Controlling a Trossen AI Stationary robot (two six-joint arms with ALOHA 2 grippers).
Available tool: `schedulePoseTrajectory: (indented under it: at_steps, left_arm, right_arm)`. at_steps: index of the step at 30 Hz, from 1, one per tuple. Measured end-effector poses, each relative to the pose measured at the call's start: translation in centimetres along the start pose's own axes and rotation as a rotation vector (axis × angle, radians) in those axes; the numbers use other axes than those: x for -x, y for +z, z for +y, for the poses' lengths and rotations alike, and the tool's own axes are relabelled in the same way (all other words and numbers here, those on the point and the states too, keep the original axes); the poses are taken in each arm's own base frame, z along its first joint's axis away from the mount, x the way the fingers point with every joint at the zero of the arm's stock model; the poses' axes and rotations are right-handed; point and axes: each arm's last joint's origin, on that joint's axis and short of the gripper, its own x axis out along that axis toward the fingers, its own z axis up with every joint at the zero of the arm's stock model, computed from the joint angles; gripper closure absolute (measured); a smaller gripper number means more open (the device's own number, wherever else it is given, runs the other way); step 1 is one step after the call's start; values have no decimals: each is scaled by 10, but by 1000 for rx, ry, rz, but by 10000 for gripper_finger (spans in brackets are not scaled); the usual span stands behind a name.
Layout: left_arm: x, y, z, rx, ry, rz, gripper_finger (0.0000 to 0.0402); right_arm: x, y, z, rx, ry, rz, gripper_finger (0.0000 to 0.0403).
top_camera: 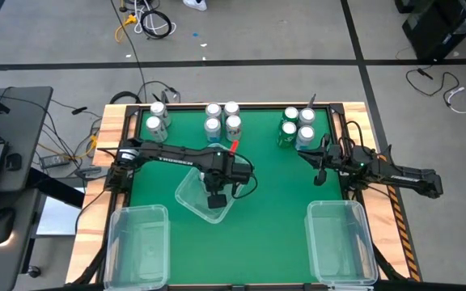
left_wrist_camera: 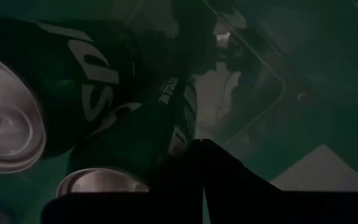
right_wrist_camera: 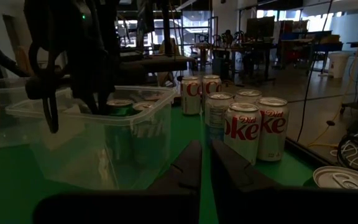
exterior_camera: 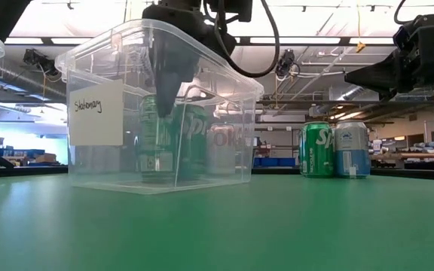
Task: Sort soda cans
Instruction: Put the green soda can into the top bin
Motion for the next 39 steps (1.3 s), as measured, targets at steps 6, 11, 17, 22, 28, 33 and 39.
schedulePoseTrajectory:
  at_steps: [6, 11, 17, 22, 28, 33, 39]
  left_arm:
    - [13, -1, 1, -10, -16, -88, 401]
    - [33, 3, 1, -27, -35, -174, 401]
    - [58, 7, 0, -102, -1, -319, 401]
    - [87, 8, 4, -186, -61, -606, 401]
    - [95, -3, 12, -298, -171, -900, 401]
    - [83, -28, 25, -294, -194, -1081, 401]
    - [60, -67, 38, -296, -179, -1087, 401]
  right_arm:
    - [0, 0, 0, 0, 0, 0, 380]
    - [0, 0, 0, 0, 0, 0, 380]
    - [0, 0, 0, 0, 0, 0, 380]
    - [0, 0, 0, 0, 0, 0, 380]
    - [0, 0, 0, 0, 0, -3, 380]
    - [0, 3, 0, -3, 1, -36, 380]
    - [1, 12, 0, -11, 5, -125, 380]
